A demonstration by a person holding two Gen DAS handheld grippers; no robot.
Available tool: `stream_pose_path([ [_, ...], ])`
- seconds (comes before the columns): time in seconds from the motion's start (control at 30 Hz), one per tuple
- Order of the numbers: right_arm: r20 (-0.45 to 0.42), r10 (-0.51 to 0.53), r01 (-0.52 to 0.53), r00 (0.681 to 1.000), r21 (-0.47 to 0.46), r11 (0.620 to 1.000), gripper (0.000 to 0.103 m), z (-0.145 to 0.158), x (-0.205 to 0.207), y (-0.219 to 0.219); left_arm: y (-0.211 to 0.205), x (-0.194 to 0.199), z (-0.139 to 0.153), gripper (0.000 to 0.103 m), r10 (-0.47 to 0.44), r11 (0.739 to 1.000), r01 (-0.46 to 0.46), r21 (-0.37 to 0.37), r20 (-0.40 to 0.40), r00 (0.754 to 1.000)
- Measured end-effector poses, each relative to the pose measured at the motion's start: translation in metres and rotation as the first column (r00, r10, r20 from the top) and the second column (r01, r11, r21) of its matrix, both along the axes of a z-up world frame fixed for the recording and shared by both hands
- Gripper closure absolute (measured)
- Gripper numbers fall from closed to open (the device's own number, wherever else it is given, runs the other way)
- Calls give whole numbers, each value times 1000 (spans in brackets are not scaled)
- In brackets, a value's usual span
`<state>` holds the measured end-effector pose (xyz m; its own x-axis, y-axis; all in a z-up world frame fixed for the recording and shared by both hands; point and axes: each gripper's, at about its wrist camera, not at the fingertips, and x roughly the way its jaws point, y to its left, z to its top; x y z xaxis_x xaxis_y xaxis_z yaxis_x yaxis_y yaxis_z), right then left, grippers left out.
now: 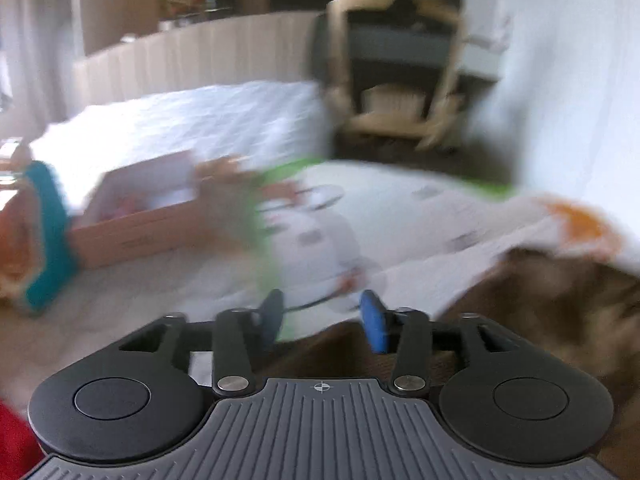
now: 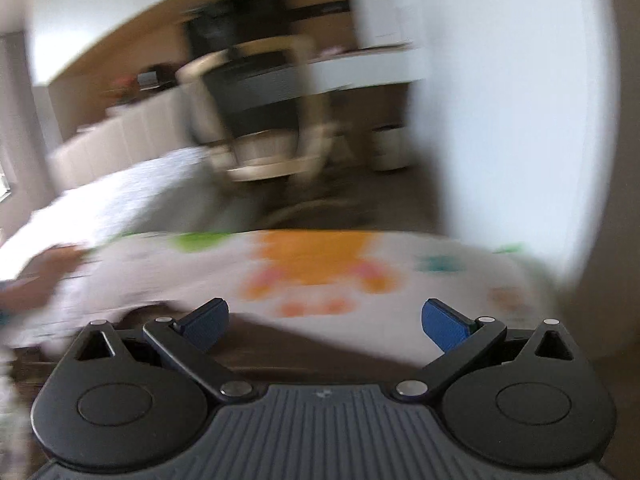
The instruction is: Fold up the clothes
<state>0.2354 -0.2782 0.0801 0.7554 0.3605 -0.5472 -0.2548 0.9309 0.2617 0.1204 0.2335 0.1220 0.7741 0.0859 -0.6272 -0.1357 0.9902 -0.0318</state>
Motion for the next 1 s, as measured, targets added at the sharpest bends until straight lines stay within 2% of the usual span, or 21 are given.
stream_pose_path([
  [0.07, -68, 108, -101, 992, 90, 991, 0, -7, 18, 32, -25, 13, 6, 38, -94, 992, 95, -85, 24, 995],
  [0.13, -138, 209, -181, 968, 187, 965, 0, -17, 39, 63, -56, 32, -2, 29, -194, 969, 195, -154, 18, 981],
  [0.23, -219, 288, -223, 932, 280, 934, 0, -41, 69, 96, -97, 62, -34, 29, -326, 918, 306, -251, -38, 945],
  [0.3, -289, 286, -197, 914, 302, 933, 0, -62, 88, 110, -116, 77, -56, 29, -362, 907, 329, -261, -86, 928],
  [0.37, -381, 293, -154, 877, 353, 923, 0, -85, 106, 118, -123, 86, -73, 29, -352, 920, 317, -228, -131, 927],
  [0.43, -423, 373, -147, 826, 478, 866, 0, -102, 117, 124, -126, 93, -87, 28, -343, 930, 310, -197, -164, 925],
  [0.47, -391, 398, -146, 830, 537, 831, 0, -100, 120, 124, -124, 95, -89, 25, -350, 929, 317, -191, -167, 922],
  [0.5, -343, 397, -142, 851, 578, 804, 0, -93, 122, 123, -123, 96, -92, 24, -356, 927, 325, -187, -170, 919],
  [0.53, -284, 368, -138, 885, 595, 792, 0, -83, 125, 120, -124, 96, -92, 20, -366, 924, 336, -183, -169, 915],
  [0.6, -176, 249, -116, 953, 545, 830, 1, -63, 135, 110, -125, 94, -92, 12, -386, 917, 358, -176, -166, 908],
  [0.67, -130, 139, -61, 982, 478, 876, 1, -55, 149, 99, -119, 97, -93, 9, -391, 914, 363, -179, -158, 907],
  [0.77, -177, 102, -10, 979, 454, 891, 1, -67, 159, 84, -104, 101, -93, 9, -412, 887, 370, -276, -111, 905],
  [0.87, -196, 100, -6, 975, 431, 902, 1, -80, 155, 72, -89, 113, -95, 8, -414, 840, 357, -409, -56, 909],
  [1.0, -163, 90, -29, 983, 346, 938, 0, -79, 150, 60, -85, 140, -90, 8, -404, 769, 347, -536, 12, 915],
])
